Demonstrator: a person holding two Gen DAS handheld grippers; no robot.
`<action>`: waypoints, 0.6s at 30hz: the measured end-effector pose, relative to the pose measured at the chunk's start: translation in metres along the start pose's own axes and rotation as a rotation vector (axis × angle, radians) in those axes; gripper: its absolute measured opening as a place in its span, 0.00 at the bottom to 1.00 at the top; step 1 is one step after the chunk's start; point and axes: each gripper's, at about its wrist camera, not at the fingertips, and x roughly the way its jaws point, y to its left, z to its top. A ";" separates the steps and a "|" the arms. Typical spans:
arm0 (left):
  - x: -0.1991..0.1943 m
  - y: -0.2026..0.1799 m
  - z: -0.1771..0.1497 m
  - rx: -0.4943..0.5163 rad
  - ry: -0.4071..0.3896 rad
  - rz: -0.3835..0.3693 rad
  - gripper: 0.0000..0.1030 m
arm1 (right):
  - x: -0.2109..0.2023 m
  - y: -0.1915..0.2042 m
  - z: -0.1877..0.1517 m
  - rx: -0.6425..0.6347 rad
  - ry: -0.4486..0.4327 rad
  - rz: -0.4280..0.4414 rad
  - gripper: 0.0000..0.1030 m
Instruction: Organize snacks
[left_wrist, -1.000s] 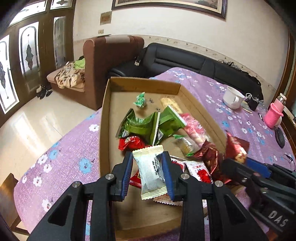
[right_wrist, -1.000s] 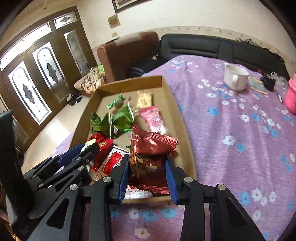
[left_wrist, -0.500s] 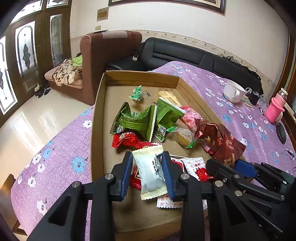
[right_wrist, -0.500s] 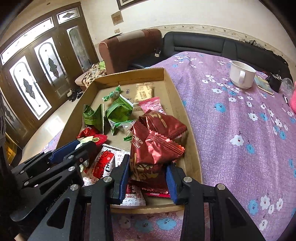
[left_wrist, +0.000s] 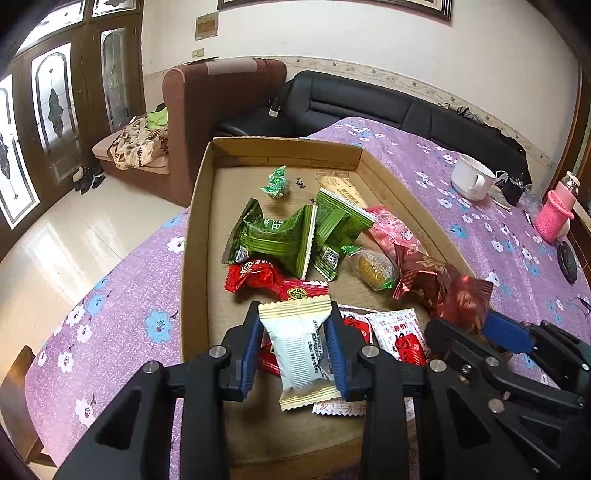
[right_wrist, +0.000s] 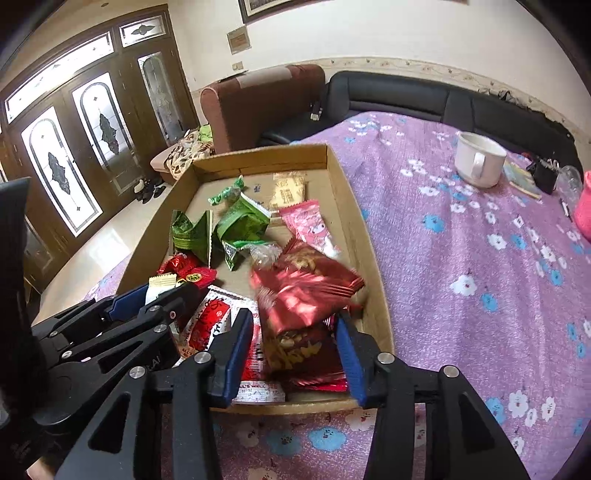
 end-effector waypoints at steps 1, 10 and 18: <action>0.000 0.000 0.000 0.000 0.000 0.002 0.32 | -0.002 0.000 0.000 0.002 -0.006 -0.003 0.51; -0.008 0.001 -0.002 0.005 -0.031 0.022 0.43 | -0.021 -0.008 0.004 0.035 -0.043 0.012 0.65; -0.021 0.002 -0.004 0.003 -0.085 0.037 0.55 | -0.047 -0.017 0.000 0.067 -0.095 0.004 0.79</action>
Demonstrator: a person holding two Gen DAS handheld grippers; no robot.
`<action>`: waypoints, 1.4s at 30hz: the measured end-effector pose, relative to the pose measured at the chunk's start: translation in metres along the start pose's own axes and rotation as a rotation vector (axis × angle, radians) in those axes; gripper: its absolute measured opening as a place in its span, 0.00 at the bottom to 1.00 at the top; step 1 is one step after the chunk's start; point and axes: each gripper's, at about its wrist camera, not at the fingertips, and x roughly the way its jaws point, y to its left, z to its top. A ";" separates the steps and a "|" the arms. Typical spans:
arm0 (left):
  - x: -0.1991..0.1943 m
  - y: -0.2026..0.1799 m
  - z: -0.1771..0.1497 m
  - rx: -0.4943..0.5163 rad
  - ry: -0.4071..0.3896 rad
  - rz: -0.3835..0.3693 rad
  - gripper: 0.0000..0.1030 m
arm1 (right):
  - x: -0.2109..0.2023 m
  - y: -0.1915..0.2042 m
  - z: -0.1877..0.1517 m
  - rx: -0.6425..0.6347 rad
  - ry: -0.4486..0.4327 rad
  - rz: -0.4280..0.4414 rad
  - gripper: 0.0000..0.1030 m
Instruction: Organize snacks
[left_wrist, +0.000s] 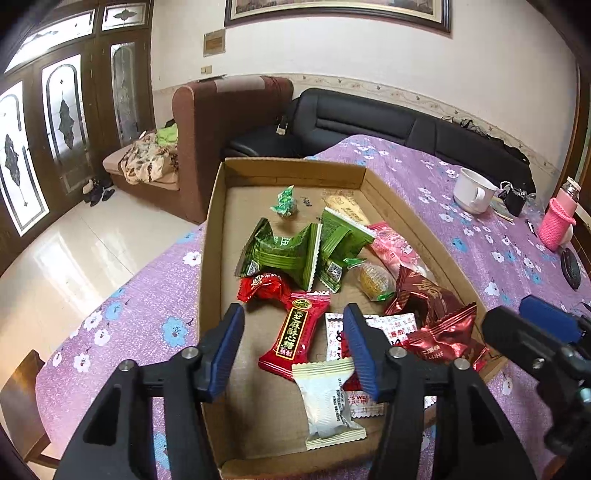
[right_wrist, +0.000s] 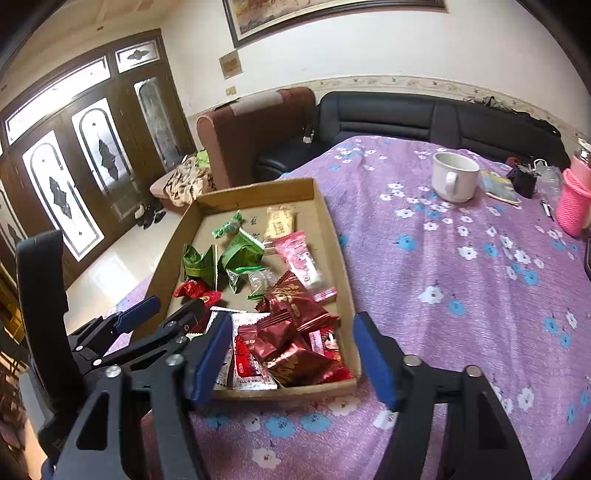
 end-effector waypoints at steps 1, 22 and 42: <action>-0.004 0.000 0.000 0.002 -0.017 0.008 0.56 | -0.004 -0.001 -0.001 0.003 -0.009 -0.004 0.81; -0.072 -0.023 -0.030 0.098 -0.127 0.071 1.00 | -0.064 -0.035 -0.062 -0.093 -0.076 -0.238 0.91; -0.058 -0.036 -0.038 0.206 -0.098 0.266 1.00 | -0.061 -0.024 -0.069 -0.163 -0.062 -0.184 0.91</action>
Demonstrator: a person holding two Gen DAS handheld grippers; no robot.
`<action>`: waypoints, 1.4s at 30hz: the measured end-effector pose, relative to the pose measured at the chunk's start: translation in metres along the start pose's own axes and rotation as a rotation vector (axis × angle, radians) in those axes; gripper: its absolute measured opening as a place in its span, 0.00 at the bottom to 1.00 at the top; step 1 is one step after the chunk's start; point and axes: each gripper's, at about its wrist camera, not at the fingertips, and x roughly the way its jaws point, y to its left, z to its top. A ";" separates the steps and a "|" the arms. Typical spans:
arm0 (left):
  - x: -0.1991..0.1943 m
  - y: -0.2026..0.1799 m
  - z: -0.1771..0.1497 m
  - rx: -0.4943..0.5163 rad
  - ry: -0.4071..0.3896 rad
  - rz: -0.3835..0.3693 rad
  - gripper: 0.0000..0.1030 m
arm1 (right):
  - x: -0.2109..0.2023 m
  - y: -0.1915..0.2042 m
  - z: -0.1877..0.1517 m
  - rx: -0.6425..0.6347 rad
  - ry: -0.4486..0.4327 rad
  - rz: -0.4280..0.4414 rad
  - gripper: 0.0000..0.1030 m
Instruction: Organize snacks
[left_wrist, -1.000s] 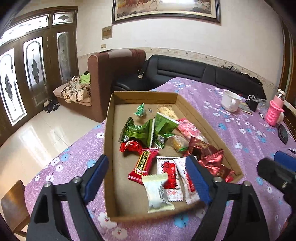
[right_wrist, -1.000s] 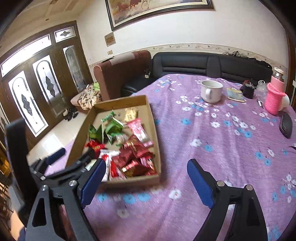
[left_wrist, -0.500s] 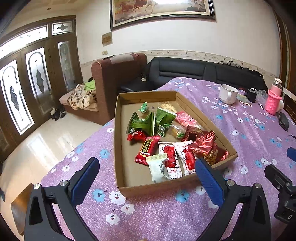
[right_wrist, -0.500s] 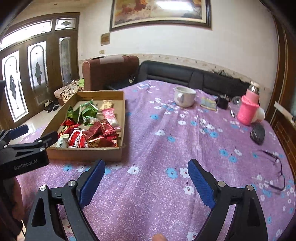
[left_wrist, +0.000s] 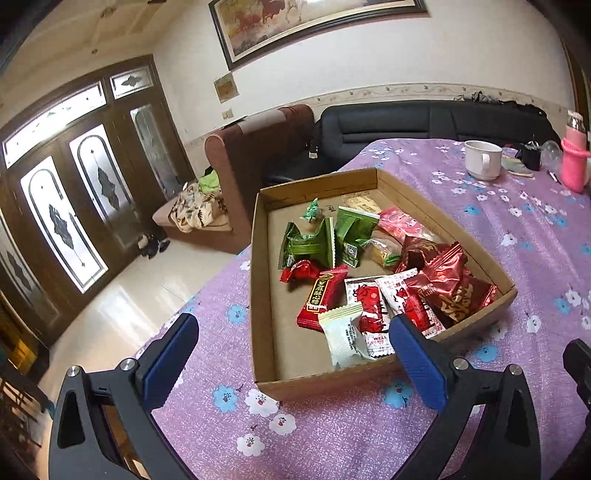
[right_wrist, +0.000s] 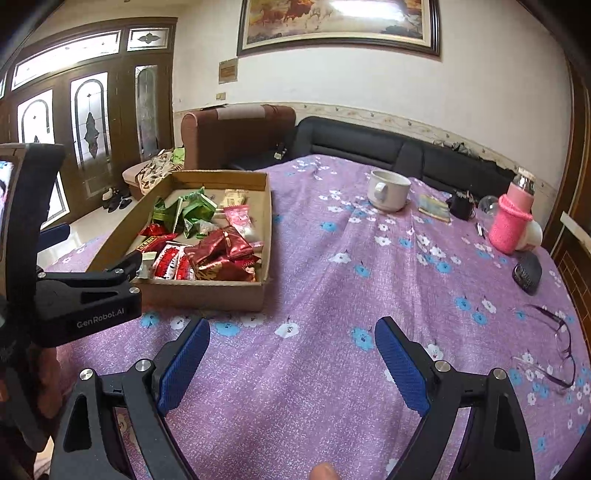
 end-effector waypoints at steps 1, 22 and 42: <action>0.002 -0.001 0.000 0.009 0.007 -0.005 1.00 | 0.000 0.000 0.000 0.004 0.003 0.003 0.91; 0.001 -0.001 -0.002 0.013 0.000 0.004 1.00 | 0.003 0.000 0.000 0.012 0.022 0.036 0.91; 0.008 0.006 0.000 -0.004 0.020 -0.065 1.00 | 0.008 -0.004 0.000 0.027 0.032 0.026 0.91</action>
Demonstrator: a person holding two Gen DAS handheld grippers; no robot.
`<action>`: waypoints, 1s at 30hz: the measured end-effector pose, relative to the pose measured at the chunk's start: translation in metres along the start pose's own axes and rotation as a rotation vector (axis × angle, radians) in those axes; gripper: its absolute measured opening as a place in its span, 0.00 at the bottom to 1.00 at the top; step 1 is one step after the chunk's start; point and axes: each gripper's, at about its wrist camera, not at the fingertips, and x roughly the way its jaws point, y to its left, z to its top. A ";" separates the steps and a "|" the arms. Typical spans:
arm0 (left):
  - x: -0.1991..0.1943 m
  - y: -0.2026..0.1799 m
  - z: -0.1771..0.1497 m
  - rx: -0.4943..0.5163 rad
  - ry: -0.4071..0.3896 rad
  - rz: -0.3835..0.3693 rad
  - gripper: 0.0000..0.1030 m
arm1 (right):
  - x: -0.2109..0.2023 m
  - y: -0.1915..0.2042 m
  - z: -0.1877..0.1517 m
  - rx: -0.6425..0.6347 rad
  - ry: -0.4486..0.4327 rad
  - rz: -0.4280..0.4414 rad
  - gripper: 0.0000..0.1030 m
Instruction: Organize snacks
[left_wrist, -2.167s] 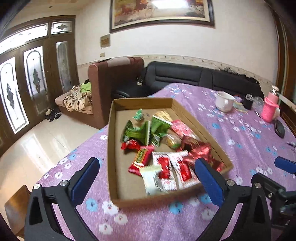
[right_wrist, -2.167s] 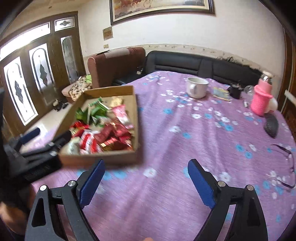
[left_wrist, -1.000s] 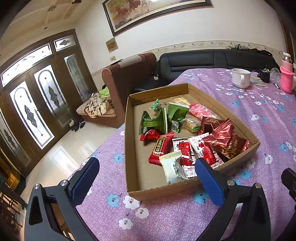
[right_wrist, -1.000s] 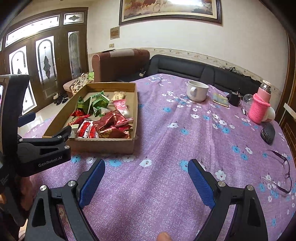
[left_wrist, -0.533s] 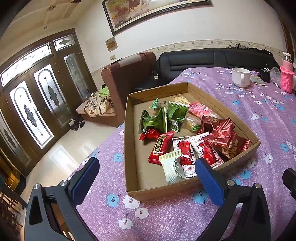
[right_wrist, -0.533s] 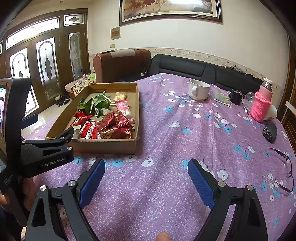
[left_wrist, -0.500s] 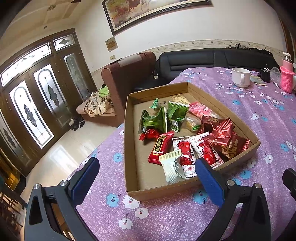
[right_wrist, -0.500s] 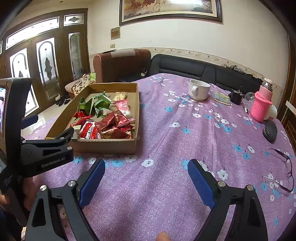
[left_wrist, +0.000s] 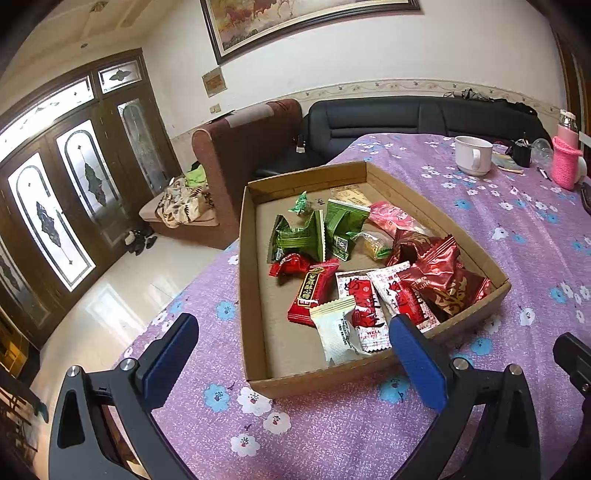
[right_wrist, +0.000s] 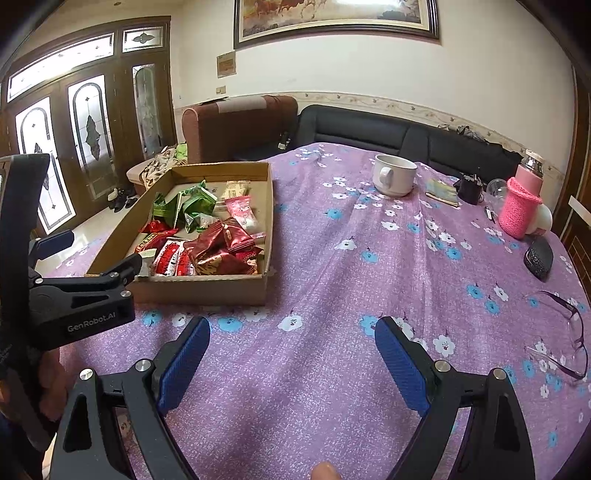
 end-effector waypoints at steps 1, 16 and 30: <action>0.000 0.001 0.000 -0.003 0.001 -0.002 1.00 | 0.000 0.000 0.000 0.000 0.000 -0.002 0.91; -0.002 0.005 -0.001 -0.009 0.008 -0.005 1.00 | -0.004 0.002 0.000 -0.005 -0.012 -0.013 0.91; -0.001 0.006 0.000 -0.015 0.012 -0.021 1.00 | -0.003 0.002 0.000 -0.005 -0.010 -0.015 0.91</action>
